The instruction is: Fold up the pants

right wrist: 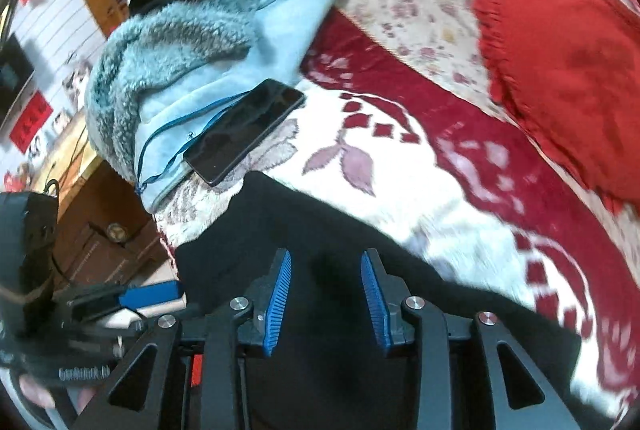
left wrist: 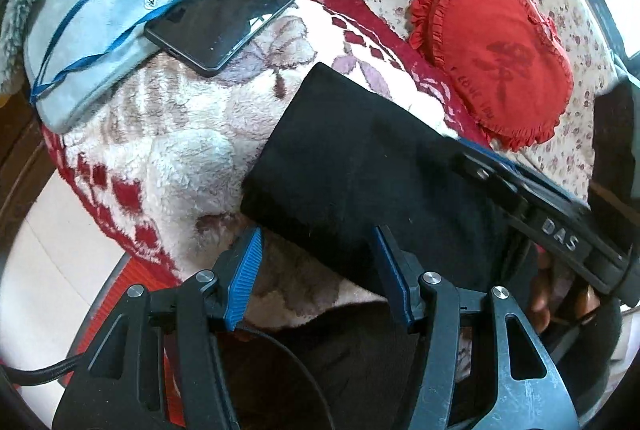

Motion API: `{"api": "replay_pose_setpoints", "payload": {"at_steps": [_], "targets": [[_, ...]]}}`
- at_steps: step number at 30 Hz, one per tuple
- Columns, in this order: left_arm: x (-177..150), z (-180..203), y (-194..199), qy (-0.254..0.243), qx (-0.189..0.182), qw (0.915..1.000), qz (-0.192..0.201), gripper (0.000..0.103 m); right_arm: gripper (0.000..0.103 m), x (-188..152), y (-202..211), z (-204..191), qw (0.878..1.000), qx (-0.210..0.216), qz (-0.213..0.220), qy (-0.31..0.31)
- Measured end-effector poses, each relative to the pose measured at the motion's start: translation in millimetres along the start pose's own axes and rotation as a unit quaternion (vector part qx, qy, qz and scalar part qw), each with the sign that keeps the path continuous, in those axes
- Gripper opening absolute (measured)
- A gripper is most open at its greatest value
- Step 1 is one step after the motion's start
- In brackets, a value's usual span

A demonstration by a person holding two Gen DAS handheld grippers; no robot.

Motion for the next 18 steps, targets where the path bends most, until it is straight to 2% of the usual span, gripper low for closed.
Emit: {"api": "replay_pose_setpoints", "payload": {"at_steps": [4,6,10,18], "targets": [[3,0,-11,0.013,-0.006,0.9999,-0.003,0.063,0.040,14,-22,-8,1.000,0.008,-0.014,0.027],[5,0,-15,0.020,-0.010,0.9998,-0.002,0.063,0.040,23,-32,-11,0.999,0.014,-0.017,0.041],[5,-1,-23,0.037,-0.022,0.9991,-0.006,0.072,0.043,28,-56,-19,0.996,0.031,-0.044,0.069],[5,-1,-32,0.044,-0.023,0.9987,-0.007,0.076,0.045,27,-78,-27,0.993,0.062,-0.053,0.080]]}}
Point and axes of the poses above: each gripper's, at about its wrist camera, not at the fingertips, and y roughly against the way its jaws point, z to its right, x to its top, the point moved 10 cm from there along -y, roughly the way its jaws point, and after that the axes turned 2 degrees about -y, right-handed, at the moved point
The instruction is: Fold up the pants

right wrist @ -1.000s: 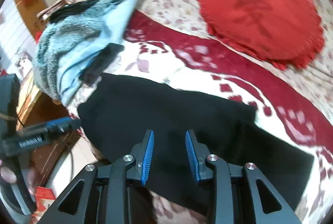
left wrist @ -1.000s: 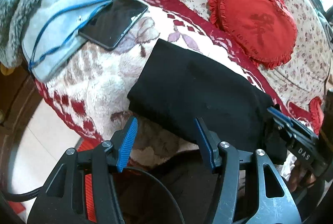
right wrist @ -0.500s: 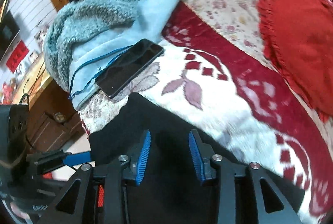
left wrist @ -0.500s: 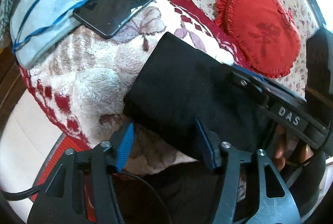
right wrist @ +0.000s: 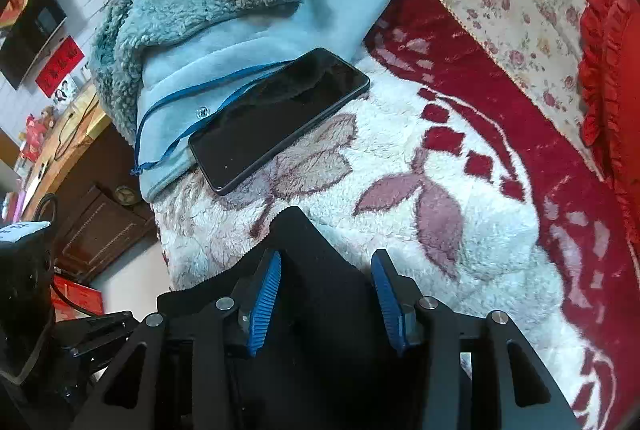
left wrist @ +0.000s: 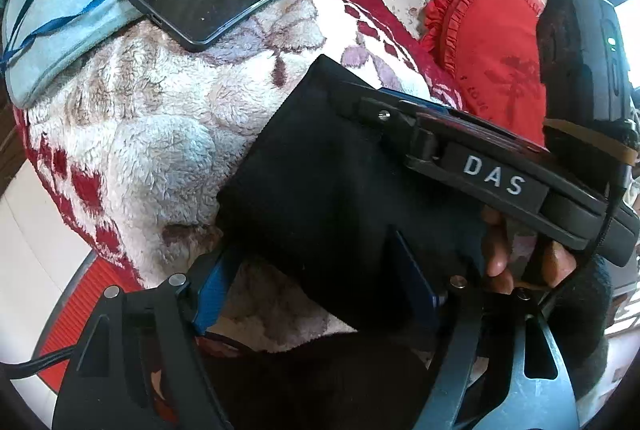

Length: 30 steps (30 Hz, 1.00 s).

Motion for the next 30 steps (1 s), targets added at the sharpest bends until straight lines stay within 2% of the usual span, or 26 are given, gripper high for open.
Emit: {"api": "replay_pose_setpoints", "payload": {"at_steps": [9,10,14,16,19,22,27,30], "targets": [[1,2,-2,-0.001,0.013,0.9999,0.006,0.076,0.046,3,-6,-2,1.000,0.006,0.013,-0.017],[1,3,-1,-0.007,0.015,0.9998,0.008,0.072,0.042,3,-5,-2,1.000,0.005,0.018,-0.021],[2,17,8,-0.046,0.024,0.9984,0.024,0.039,0.025,0,5,-9,0.999,-0.005,0.036,-0.015],[5,24,16,-0.066,0.032,0.9966,0.038,0.033,0.020,1,16,-11,0.999,-0.007,0.051,-0.016],[10,38,32,-0.083,0.025,0.9946,0.057,0.024,0.015,4,45,-11,0.996,0.004,0.088,-0.026],[15,66,56,-0.111,-0.001,0.9903,0.083,0.023,0.014,6,84,-7,0.989,0.021,0.134,-0.049],[2,132,90,-0.188,-0.056,0.9739,0.114,0.022,0.013,-7,167,18,0.972,0.028,0.216,-0.092],[-21,170,91,-0.236,-0.084,0.9624,0.106,0.023,0.013,-31,208,35,0.962,0.016,0.246,-0.117]]}}
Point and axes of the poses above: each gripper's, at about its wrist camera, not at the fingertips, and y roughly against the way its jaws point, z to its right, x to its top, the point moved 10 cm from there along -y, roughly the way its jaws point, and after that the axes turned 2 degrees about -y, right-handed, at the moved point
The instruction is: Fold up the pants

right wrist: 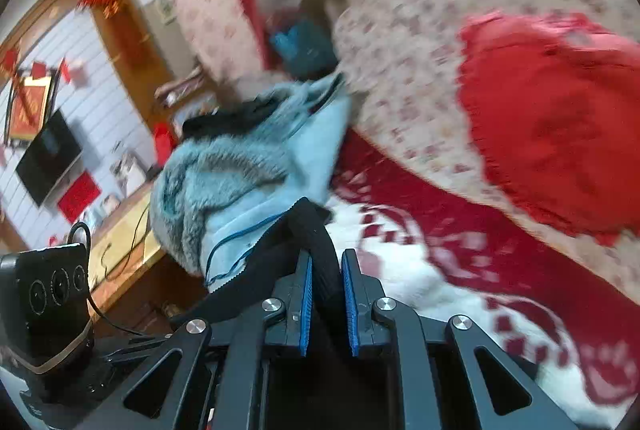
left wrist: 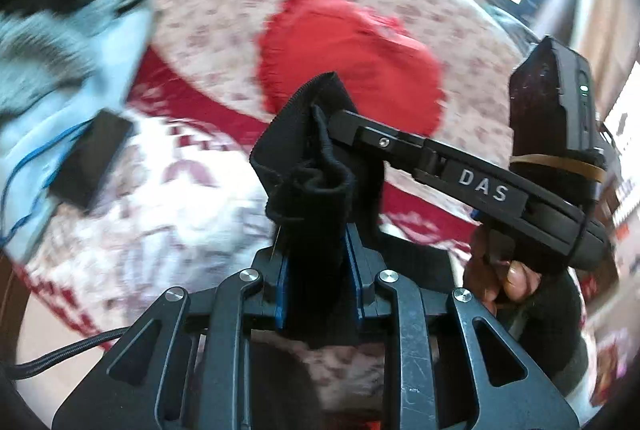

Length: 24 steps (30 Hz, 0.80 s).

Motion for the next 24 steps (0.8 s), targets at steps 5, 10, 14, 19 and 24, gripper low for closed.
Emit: {"api": "replay_pose_setpoints", "payload": {"at_steps": [5,10,14,19,24], "targets": [[-33,63,-33,-0.056,-0.046,0.9959,-0.055,0.023,0.013,-32,58,57,0.996,-0.065,0.013,-0.068],[-75,114,-71,-0.116,-0.075,0.9836,-0.116,0.022,0.015,-80,114,140,0.966,-0.166,0.033,-0.193],[-89,148,-68,-0.176,-0.084,0.9720,-0.131,0.027,0.034,-105,145,172,0.946,-0.183,0.042,-0.263],[-73,143,-37,-0.170,-0.112,0.9720,-0.117,0.039,0.042,-114,164,172,0.937,-0.128,0.072,-0.316],[-44,101,-20,-0.156,-0.067,0.9818,-0.084,0.052,0.046,-119,167,161,0.939,-0.111,0.077,-0.315]]}}
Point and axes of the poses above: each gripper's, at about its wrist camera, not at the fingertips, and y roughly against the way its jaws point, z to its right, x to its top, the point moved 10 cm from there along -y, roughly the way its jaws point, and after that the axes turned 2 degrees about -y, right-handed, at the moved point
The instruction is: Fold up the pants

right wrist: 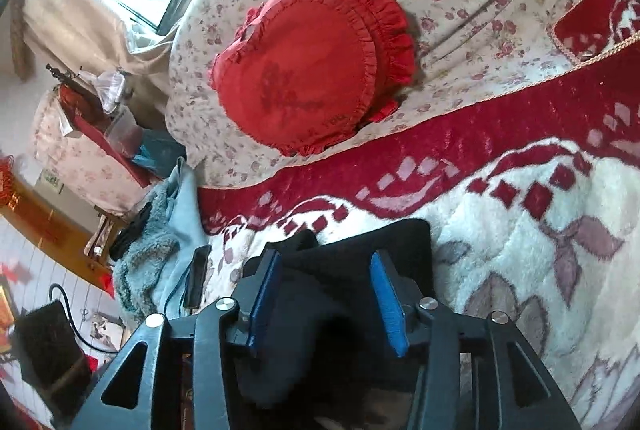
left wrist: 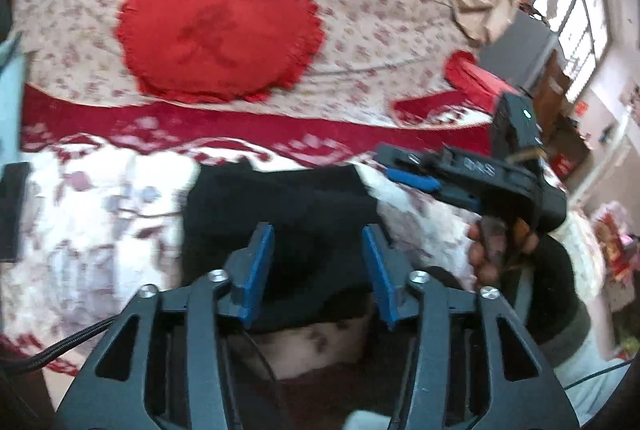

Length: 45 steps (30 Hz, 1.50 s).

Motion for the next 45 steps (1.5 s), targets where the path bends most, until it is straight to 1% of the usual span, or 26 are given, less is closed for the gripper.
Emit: {"api": "replay_pose_setpoints", "payload": {"at_steps": [1,2,3,6,8,10,13,15,16,17,19,22,25,28,29,30,32,33,34,35,36,38,39,41,42,45], "targets": [[-1,-9,2,0.003,0.014,0.9999,0.003,0.055,0.046,-5,-5,-1,1.000,0.000,-0.009,0.001],[-2,-20,-1,0.008,0.029,0.9996,0.003,0.055,0.046,-8,-9,0,1.000,-0.004,-0.016,0.001],[-6,-32,-5,0.020,0.040,0.9990,-0.006,0.055,0.046,-12,-14,2,1.000,-0.009,-0.023,0.002],[-17,-52,-21,0.049,0.050,0.9973,-0.025,0.055,0.047,-27,-28,7,0.998,-0.032,-0.050,0.012],[-24,-59,-29,0.055,0.057,0.9961,-0.037,0.055,0.047,-35,-34,9,0.997,-0.042,-0.061,0.022],[-33,-60,-37,0.061,0.055,0.9953,-0.051,0.055,0.047,-42,-39,11,0.996,-0.050,-0.073,0.028],[-45,-58,-51,0.065,0.051,0.9938,-0.074,0.055,0.047,-59,-52,13,0.992,-0.063,-0.103,0.041],[-52,-55,-57,0.066,0.051,0.9929,-0.085,0.055,0.044,-62,-52,9,0.991,-0.075,-0.095,0.065],[-53,-54,-58,0.066,0.053,0.9926,-0.087,0.055,0.036,-64,-52,6,0.989,-0.081,-0.093,0.081],[-54,-54,-59,0.066,0.055,0.9924,-0.088,0.055,0.024,-65,-52,2,0.989,-0.079,-0.090,0.088],[-51,-51,-60,0.066,0.056,0.9924,-0.088,0.055,0.017,-62,-49,-5,0.990,-0.069,-0.079,0.097],[-40,-41,-60,0.068,0.039,0.9935,-0.082,0.055,0.014,-45,-39,-21,0.989,-0.063,-0.050,0.123],[-25,-25,-61,0.059,0.025,0.9956,-0.069,0.055,0.014,-19,-24,-36,0.983,-0.076,-0.016,0.164],[-23,-16,-74,0.052,0.022,0.9958,-0.073,0.055,0.014,1,-20,-28,0.978,-0.111,-0.005,0.176],[-25,-17,-77,0.053,0.023,0.9953,-0.078,0.055,0.014,5,-25,-15,0.975,-0.131,-0.013,0.177],[-28,-18,-80,0.055,0.023,0.9947,-0.084,0.055,0.014,4,-33,-2,0.974,-0.145,-0.033,0.173],[-31,-20,-82,0.058,0.026,0.9940,-0.089,0.055,0.014,-1,-47,18,0.975,-0.148,-0.065,0.154],[-30,-22,-80,0.056,0.031,0.9944,-0.084,0.055,0.015,-3,-51,24,0.975,-0.151,-0.071,0.148],[-29,-23,-77,0.056,0.033,0.9945,-0.082,0.055,0.020,-3,-51,24,0.974,-0.152,-0.069,0.150],[-26,-25,-74,0.057,0.037,0.9946,-0.078,0.055,0.030,0,-46,24,0.973,-0.160,-0.059,0.154],[-23,-28,-69,0.058,0.043,0.9948,-0.071,0.055,0.032,6,-39,26,0.971,-0.174,-0.045,0.155],[-15,-34,-62,0.062,0.051,0.9951,-0.058,0.055,0.032,16,-22,29,0.970,-0.193,-0.018,0.146],[-11,-37,-61,0.064,0.055,0.9950,-0.054,0.055,0.032,21,-13,29,0.971,-0.194,-0.007,0.137],[-6,-44,-62,0.067,0.070,0.9939,-0.052,0.055,0.032,20,-1,18,0.977,-0.168,-0.005,0.131],[-5,-47,-65,0.071,0.078,0.9931,-0.052,0.055,0.032,16,0,9,0.978,-0.154,-0.010,0.140],[-3,-55,-75,0.078,0.099,0.9904,-0.056,0.055,0.032,-2,-7,-14,0.974,-0.135,-0.030,0.180]]}}
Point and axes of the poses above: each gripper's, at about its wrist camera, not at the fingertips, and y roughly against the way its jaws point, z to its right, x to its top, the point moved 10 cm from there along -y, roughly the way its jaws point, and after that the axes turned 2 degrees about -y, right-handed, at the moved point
